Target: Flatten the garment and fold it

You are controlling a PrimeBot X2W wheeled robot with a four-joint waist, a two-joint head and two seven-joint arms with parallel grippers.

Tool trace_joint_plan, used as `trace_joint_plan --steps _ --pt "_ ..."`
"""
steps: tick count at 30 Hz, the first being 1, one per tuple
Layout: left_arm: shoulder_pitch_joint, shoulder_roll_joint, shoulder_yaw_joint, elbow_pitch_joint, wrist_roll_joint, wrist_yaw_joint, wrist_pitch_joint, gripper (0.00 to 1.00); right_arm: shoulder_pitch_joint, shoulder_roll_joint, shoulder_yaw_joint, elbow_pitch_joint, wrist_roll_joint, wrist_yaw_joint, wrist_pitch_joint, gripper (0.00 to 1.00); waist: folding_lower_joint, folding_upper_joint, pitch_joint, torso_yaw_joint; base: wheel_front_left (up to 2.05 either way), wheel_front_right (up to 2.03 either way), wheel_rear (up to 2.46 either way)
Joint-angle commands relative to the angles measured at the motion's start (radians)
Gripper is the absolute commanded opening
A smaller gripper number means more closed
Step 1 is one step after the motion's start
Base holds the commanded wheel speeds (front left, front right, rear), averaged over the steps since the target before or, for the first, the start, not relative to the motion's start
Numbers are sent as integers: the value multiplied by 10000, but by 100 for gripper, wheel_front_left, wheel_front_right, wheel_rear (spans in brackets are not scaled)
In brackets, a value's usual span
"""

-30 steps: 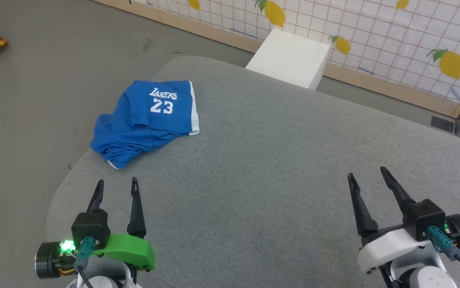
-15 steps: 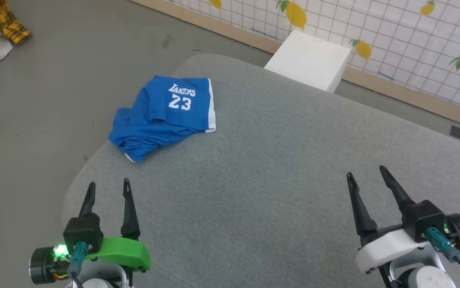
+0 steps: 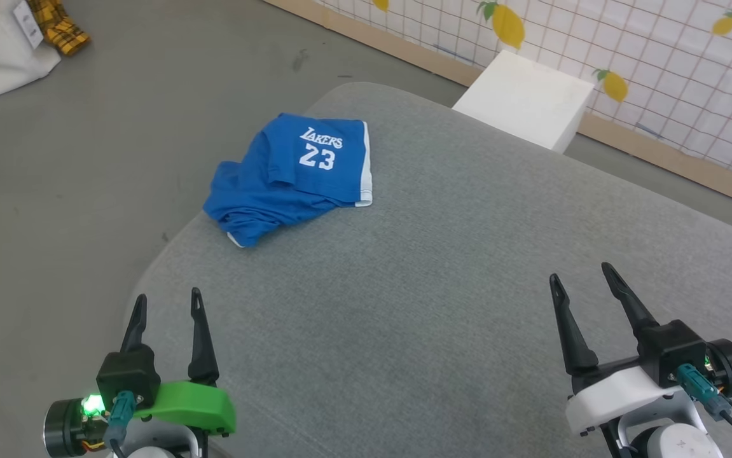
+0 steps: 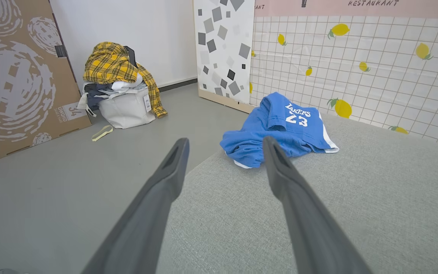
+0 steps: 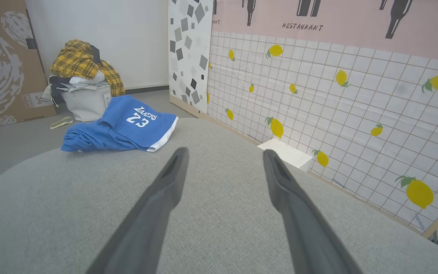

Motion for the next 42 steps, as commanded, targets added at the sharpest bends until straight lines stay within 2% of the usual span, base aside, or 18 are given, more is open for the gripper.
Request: trace_joint_plan --steps 1,6,15,21,25,26,32,33,37,42 --pt "132 69 -65 59 -151 76 -114 100 -47 12 0 49 -23 -15 -100 100 0 0 -18 122 0 0 0" --pt "108 146 -110 156 -257 124 -204 100 -36 13 19 102 8 -15 -189 100 0 0 -26 309 0 0 0" --pt "33 147 -123 157 -336 113 -204 100 -77 13 -3 60 34 -15 -201 100 0 0 108 244 0 0 0" --pt "-530 -1 26 225 -804 -17 -68 100 -313 13 74 -143 -136 -15 -12 100 0 0 684 90 0 0 0" --pt "-1733 3 308 501 -1329 -213 335 100 -678 13 308 -473 -441 -15 271 100 0 0 1581 -243 0 0 0" --pt "-2477 51 546 781 -1657 -257 690 100 -935 -11 471 -675 -590 -15 439 100 0 0 2147 -520 0 0 0" --pt "-5022 358 1234 1991 -2536 -273 1900 100 -1683 -511 779 -1202 -633 -15 791 100 0 0 3887 -1235 0 0 0" --pt "-5818 553 1470 2560 -2799 -267 2294 100 -1898 -689 901 -1369 -600 -15 897 100 0 0 4430 -1525 0 0 0" --pt "-7148 964 1873 3697 -3372 -320 3239 100 -2352 -938 1015 -1629 -522 -15 1000 100 0 0 5416 -2116 0 0 0" --pt "-7980 1417 2254 4779 -3984 -224 4620 100 -2767 -1101 1179 -1825 -447 -15 1033 100 0 0 6377 -2737 0 0 0"
